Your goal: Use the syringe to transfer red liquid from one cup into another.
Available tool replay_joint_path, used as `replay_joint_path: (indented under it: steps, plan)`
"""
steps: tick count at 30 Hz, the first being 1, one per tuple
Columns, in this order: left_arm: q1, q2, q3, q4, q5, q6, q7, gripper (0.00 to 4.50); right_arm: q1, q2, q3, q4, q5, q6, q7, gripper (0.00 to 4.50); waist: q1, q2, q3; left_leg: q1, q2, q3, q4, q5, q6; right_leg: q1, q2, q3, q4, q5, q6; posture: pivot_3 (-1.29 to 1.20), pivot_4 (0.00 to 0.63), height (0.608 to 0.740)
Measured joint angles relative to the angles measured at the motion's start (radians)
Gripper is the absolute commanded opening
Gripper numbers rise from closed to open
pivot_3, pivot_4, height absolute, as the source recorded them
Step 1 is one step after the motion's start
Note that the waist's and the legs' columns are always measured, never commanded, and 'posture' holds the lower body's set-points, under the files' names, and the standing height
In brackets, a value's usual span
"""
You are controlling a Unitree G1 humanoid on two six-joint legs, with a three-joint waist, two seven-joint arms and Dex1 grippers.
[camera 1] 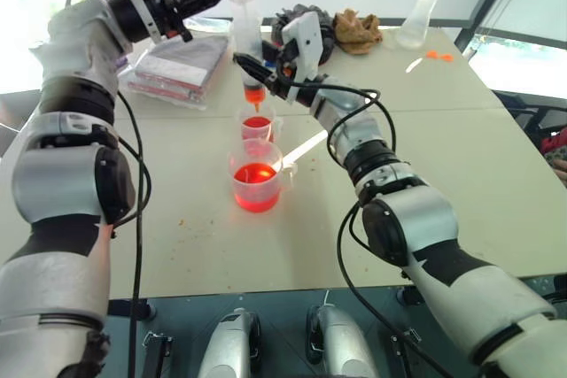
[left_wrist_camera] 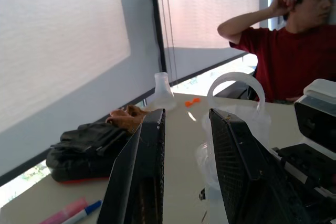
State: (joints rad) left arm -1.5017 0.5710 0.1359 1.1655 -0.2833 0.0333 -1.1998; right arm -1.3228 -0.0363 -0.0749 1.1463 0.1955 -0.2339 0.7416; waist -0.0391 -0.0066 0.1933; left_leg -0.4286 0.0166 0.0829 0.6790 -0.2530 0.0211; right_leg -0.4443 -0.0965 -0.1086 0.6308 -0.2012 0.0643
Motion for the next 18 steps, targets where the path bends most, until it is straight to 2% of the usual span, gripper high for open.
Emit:
replay_joint_path:
  steps: [15,16,18]
  plan:
    - [-0.006,-0.023,-0.001,0.032,0.057,-0.042,-0.048,1.37,0.027,0.014,0.011,0.0,-0.058,-0.031,-0.003,1.46,-0.004,0.0,0.0,0.0,0.0,0.0,0.0,0.0,0.001,0.0,0.0,0.0,0.0,0.0,0.0,0.0,0.15,0.74]
    - [-0.007,-0.024,-0.001,0.032,0.058,-0.042,-0.053,0.83,0.027,0.014,0.011,0.0,-0.062,-0.034,-0.005,1.46,-0.004,0.0,0.0,0.0,0.0,0.0,0.0,0.0,0.001,0.0,0.0,0.0,0.0,0.0,0.0,0.0,0.15,0.74]
    - [-0.013,-0.029,-0.002,0.038,0.066,-0.044,-0.059,0.34,0.027,0.014,0.011,0.0,-0.065,-0.035,-0.009,1.46,-0.003,0.0,0.0,0.0,0.0,0.0,0.0,0.0,0.001,0.0,0.0,0.0,0.0,0.0,0.0,0.0,0.15,0.74]
